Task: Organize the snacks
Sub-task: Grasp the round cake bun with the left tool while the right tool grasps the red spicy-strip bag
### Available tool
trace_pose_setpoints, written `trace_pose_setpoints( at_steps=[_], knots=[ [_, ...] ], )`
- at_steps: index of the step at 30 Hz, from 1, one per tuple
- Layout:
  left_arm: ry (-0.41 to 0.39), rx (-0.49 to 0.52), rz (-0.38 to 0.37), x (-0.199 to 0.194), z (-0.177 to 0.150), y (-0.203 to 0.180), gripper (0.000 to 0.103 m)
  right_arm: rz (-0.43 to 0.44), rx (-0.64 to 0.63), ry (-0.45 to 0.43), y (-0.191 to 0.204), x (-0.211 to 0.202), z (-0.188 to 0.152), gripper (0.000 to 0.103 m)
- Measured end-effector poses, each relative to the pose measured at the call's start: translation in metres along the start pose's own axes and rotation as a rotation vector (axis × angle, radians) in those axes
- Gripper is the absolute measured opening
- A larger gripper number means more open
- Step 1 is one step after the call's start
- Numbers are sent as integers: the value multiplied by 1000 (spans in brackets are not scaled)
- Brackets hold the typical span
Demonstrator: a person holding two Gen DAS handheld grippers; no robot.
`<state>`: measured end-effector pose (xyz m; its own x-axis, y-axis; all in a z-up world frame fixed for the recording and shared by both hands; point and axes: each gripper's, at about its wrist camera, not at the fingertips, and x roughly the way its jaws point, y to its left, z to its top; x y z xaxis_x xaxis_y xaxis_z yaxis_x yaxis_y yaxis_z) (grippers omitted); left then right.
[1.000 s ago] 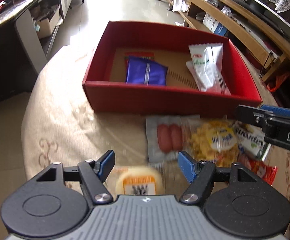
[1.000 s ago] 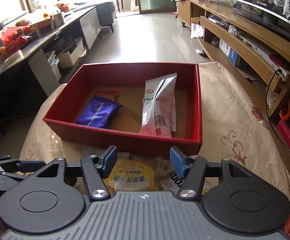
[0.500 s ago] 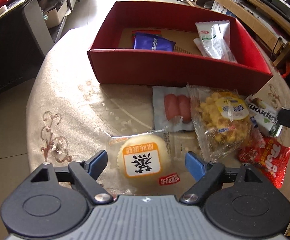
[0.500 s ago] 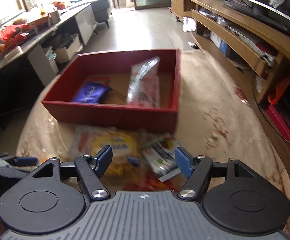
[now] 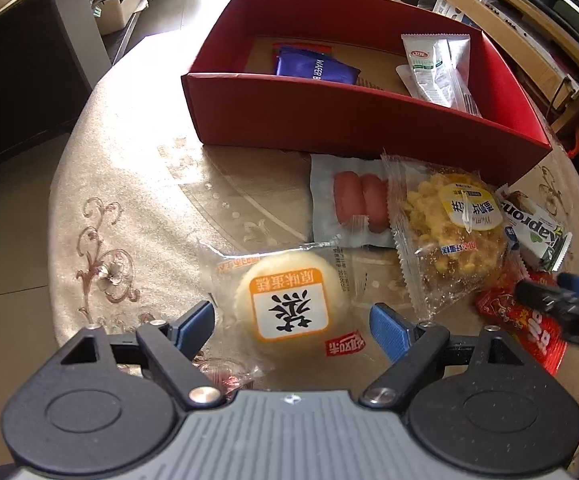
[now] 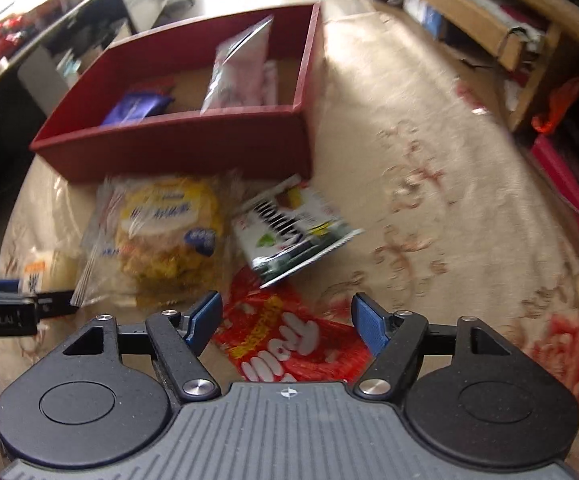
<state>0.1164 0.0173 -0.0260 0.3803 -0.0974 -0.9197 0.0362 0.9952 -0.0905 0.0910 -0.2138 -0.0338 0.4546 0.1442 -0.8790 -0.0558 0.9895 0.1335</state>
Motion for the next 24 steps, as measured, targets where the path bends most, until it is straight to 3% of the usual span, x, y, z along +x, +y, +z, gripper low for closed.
trace_pose_setpoints(
  at_steps=[10, 22, 24],
  knots=[
    [1, -24, -49, -8, 2, 8, 81, 41, -96, 61, 36, -12, -36, 76],
    [24, -67, -18, 15, 5, 8, 81, -69, -62, 5, 46, 2, -24, 78],
    [35, -80, -13, 20, 5, 7, 81, -81, -59, 19, 46, 10, -27, 84]
  ],
)
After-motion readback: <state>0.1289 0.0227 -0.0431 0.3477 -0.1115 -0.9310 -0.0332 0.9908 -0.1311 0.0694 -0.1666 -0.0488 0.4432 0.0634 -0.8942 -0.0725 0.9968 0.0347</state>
